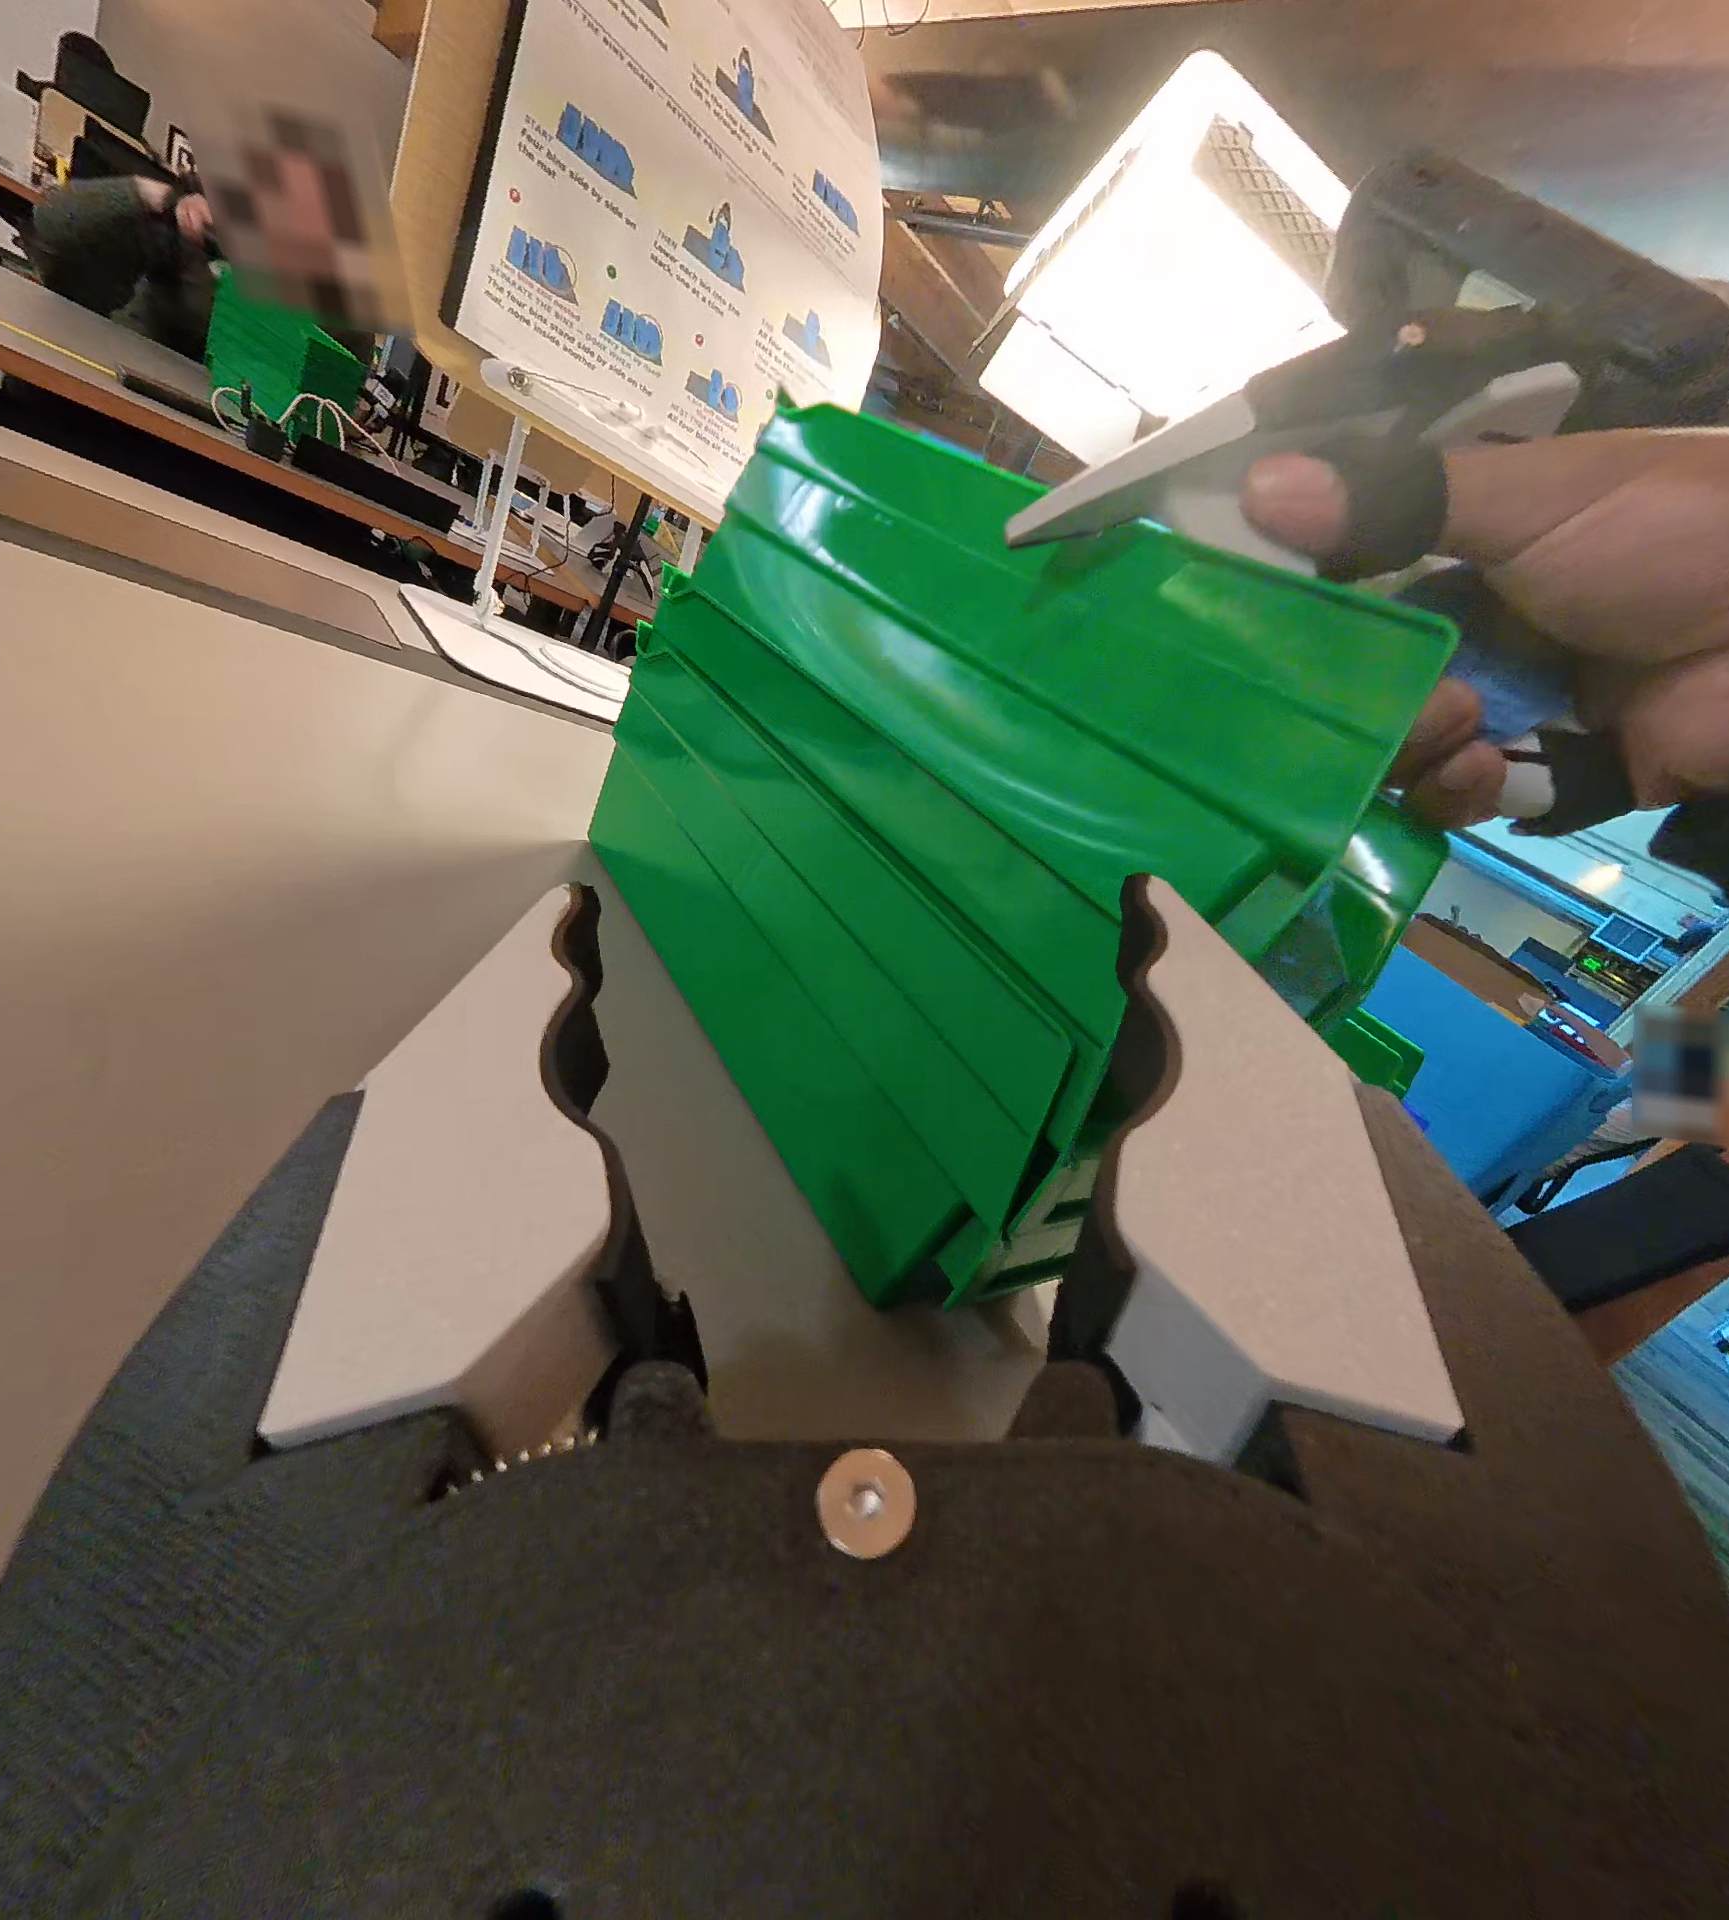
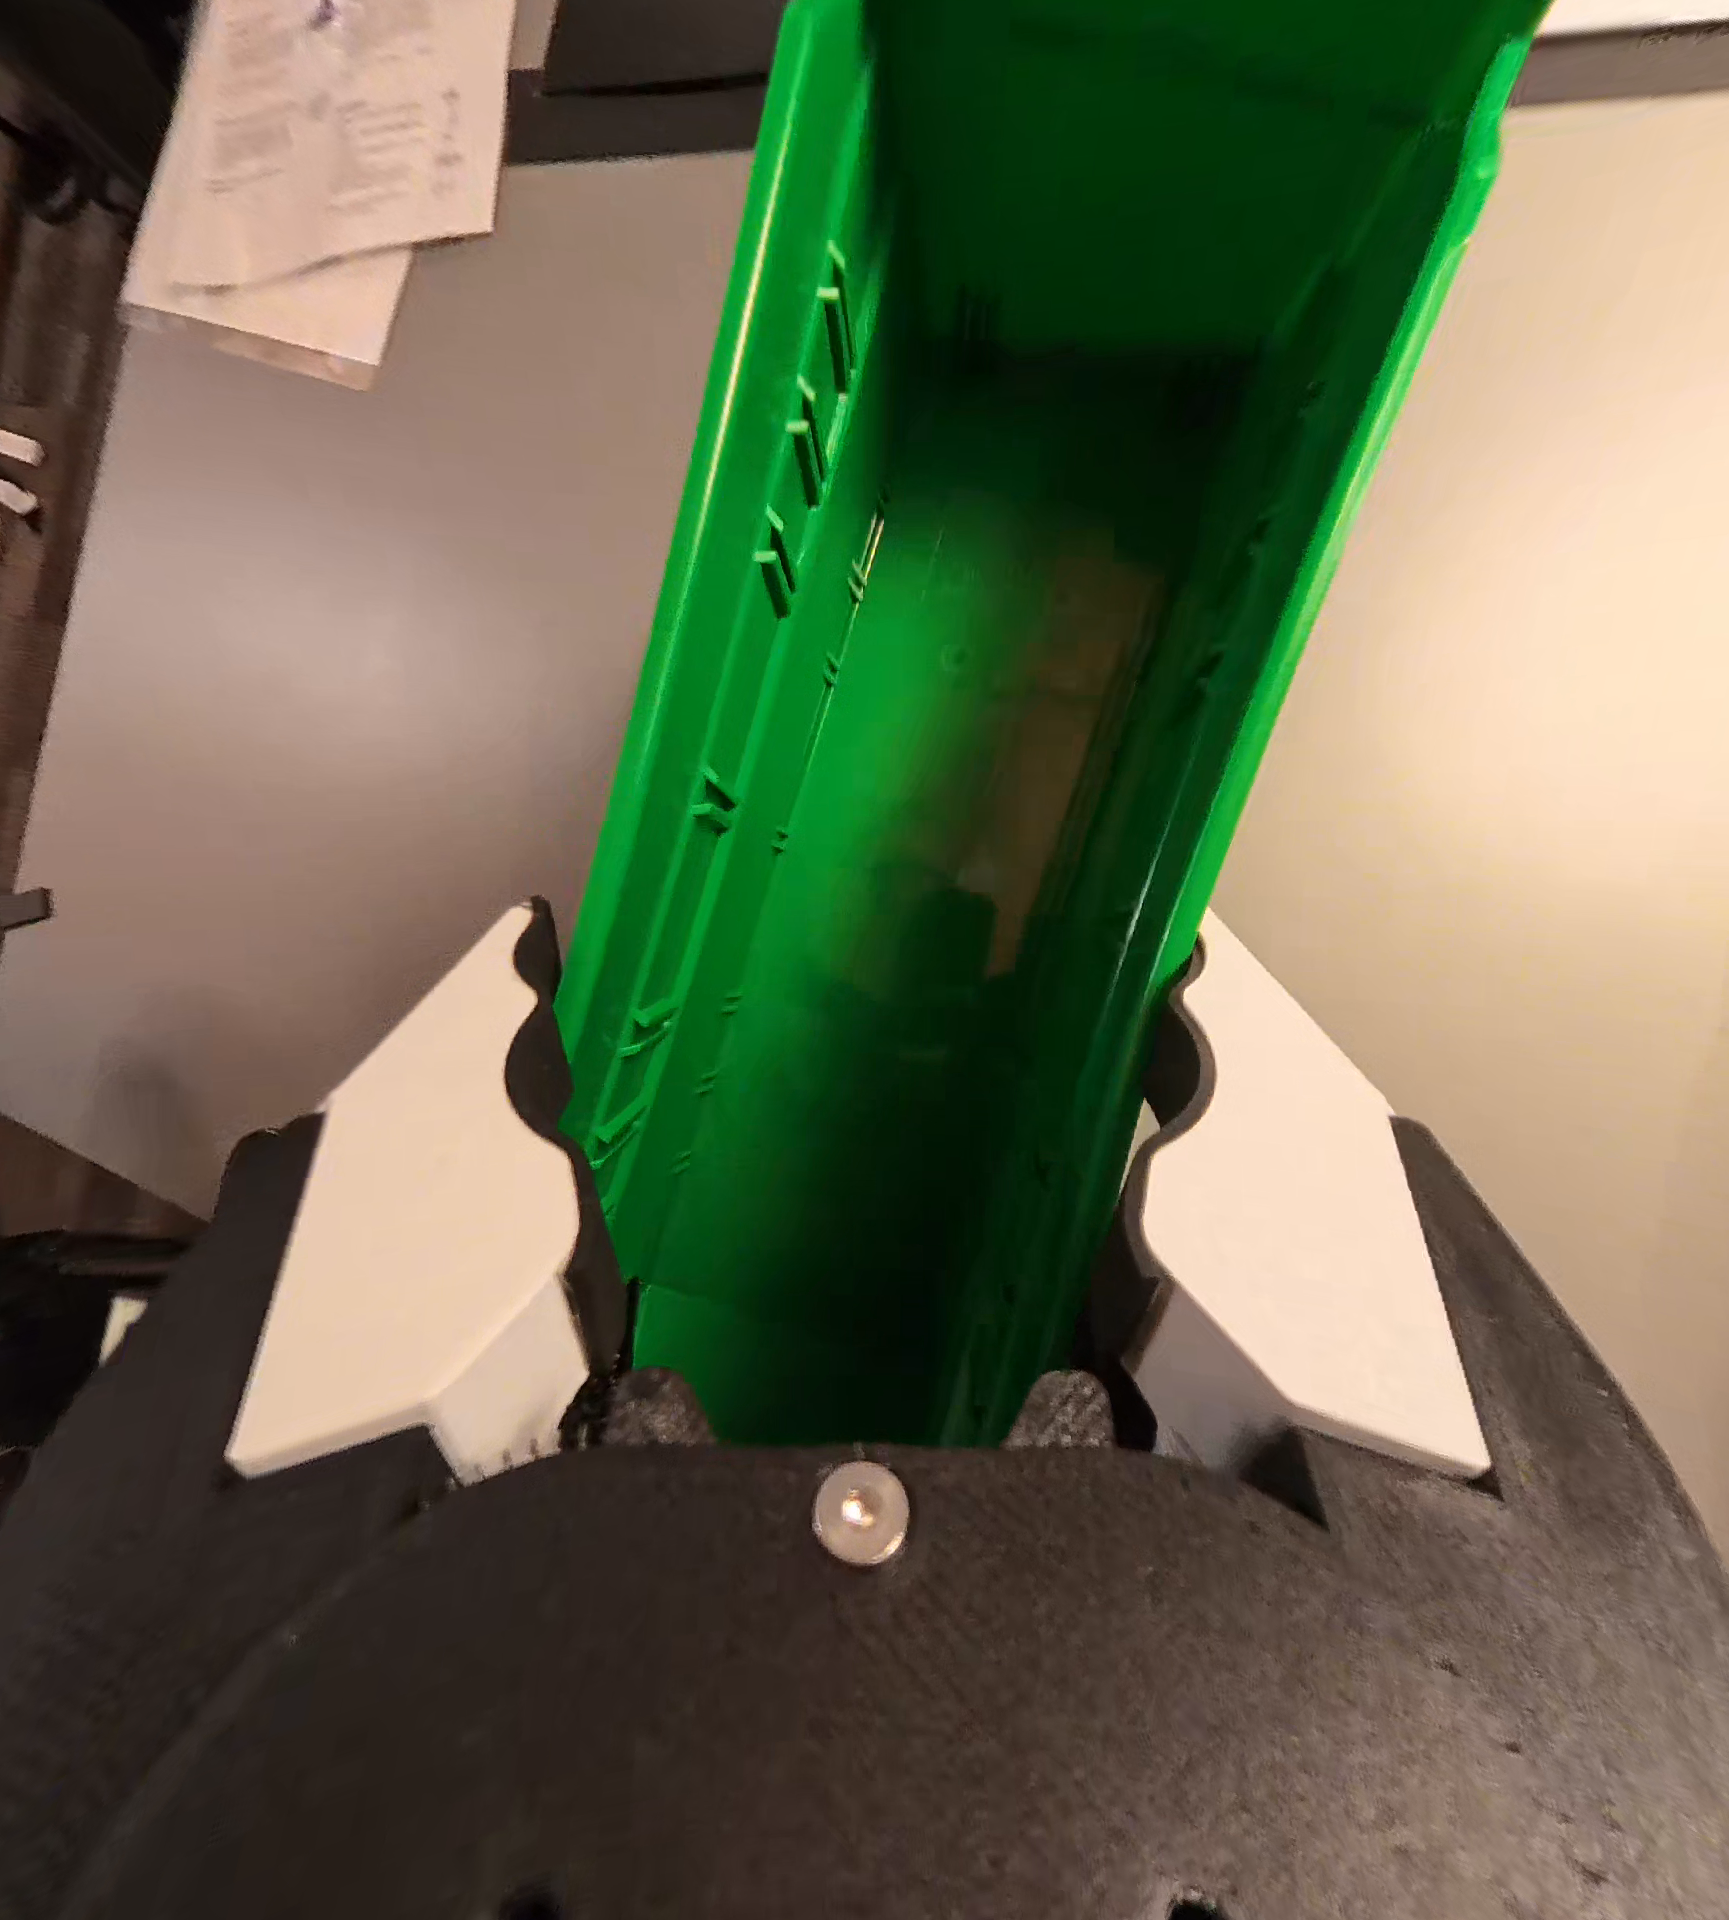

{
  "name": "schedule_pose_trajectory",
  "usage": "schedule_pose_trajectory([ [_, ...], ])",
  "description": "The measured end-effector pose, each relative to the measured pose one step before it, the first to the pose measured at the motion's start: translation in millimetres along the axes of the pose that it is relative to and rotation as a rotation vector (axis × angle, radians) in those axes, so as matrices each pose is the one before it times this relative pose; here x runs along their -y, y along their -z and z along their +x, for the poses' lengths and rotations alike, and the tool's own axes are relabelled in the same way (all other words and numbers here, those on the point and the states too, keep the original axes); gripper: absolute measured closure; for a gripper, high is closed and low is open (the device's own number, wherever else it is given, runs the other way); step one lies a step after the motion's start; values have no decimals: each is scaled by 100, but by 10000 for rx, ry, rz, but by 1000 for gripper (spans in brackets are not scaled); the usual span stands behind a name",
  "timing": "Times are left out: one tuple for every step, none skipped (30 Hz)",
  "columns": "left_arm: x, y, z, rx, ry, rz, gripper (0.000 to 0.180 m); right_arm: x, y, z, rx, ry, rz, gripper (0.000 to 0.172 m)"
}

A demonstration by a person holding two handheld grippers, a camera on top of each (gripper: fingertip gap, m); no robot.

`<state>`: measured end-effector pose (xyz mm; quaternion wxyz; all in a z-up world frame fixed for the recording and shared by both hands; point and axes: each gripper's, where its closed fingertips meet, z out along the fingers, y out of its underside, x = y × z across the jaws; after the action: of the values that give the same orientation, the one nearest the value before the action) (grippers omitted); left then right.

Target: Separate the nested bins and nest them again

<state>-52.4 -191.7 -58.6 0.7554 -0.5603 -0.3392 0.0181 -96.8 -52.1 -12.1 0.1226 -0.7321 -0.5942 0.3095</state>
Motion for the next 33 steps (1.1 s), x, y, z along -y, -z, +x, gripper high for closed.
schedule_pose_trajectory([
  [5,4,8,-1,-8,0,82,-259,-463,54,-36,-7,-117,56],
  [0,4,7,-2,-7,2,82,57,-280,166,-47,-75,68,55],
  [11,5,8,-8,1,5,82,224,-122,107,-8,-85,133,56],
  [-1,8,12,-12,6,3,82,66,-151,10,2,-3,20,55],
  [-2,-6,1,-6,10,-6,82,62,-57,2,-27,12,19,54],
  [-19,-17,-21,0,14,-15,82,59,-40,7,-41,27,13,54],
  [-23,-23,-15,2,13,-21,82,11,-34,7,-72,58,-3,53],
  [-34,-24,-8,1,7,-24,82,-30,-14,16,-132,115,-29,54],
  [-31,-16,7,1,-2,-23,82,-108,-44,-3,-172,179,-75,54],
  [-17,-26,-9,5,-4,-16,82,-100,-30,18,-201,195,-63,54],
  [-13,-7,-13,8,2,-10,82,-89,-50,28,-189,198,-46,54],
  [-11,-8,-6,4,5,-8,82,-43,-90,24,-124,103,-18,54],
  [-8,-6,-4,3,-5,-3,82,-35,-113,-14,-46,16,-21,54],
  [4,12,12,3,-17,4,82,-119,-161,-27,3,-7,-66,54],
  [6,14,22,0,-19,9,82,-122,-171,13,-34,48,-74,53],
  [13,4,17,-4,-13,8,82,-85,-127,67,-98,81,-55,53],
  [3,16,15,-5,-5,5,82,-123,-160,65,-93,77,-58,53],
  [1,0,3,-2,1,0,82,-190,-235,21,-57,43,-89,53],
  [0,0,2,-1,1,0,82,-217,-255,68,-66,16,-89,52],
  [-4,6,18,-10,-5,-1,82,-24,-161,59,-83,50,30,52],
  [-11,12,28,-12,-6,-2,82,-46,-112,24,-96,68,6,52],
  [9,19,33,-9,-5,5,82,-97,-125,28,-81,58,-19,51],
  [10,12,20,-8,-4,10,83,-134,-184,10,-48,50,-41,50],
  [2,-1,10,-8,-1,1,83,-163,-208,9,-28,42,-45,49],
  [-11,5,8,-6,0,-8,83,-145,-199,27,-15,23,-30,48],
  [-9,-9,8,-8,0,-7,83,-97,-133,22,-18,30,-6,46],
  [-5,3,15,-11,-1,-4,83,-74,-75,19,-16,36,0,45],
  [-12,-1,29,-14,-3,-3,83,-65,-8,-25,23,25,7,43],
  [8,3,27,-14,-7,2,83,-9,65,-133,129,2,42,41],
  [5,14,19,-9,-7,6,82,124,198,-263,240,-22,138,40],
  [6,7,14,-12,2,2,82,146,317,-267,254,-36,150,35],
  [-12,0,12,-13,10,-5,82,218,470,-315,270,26,186,31],
  [-12,-4,-4,-8,8,-8,82,219,617,-443,317,80,208,28],
])
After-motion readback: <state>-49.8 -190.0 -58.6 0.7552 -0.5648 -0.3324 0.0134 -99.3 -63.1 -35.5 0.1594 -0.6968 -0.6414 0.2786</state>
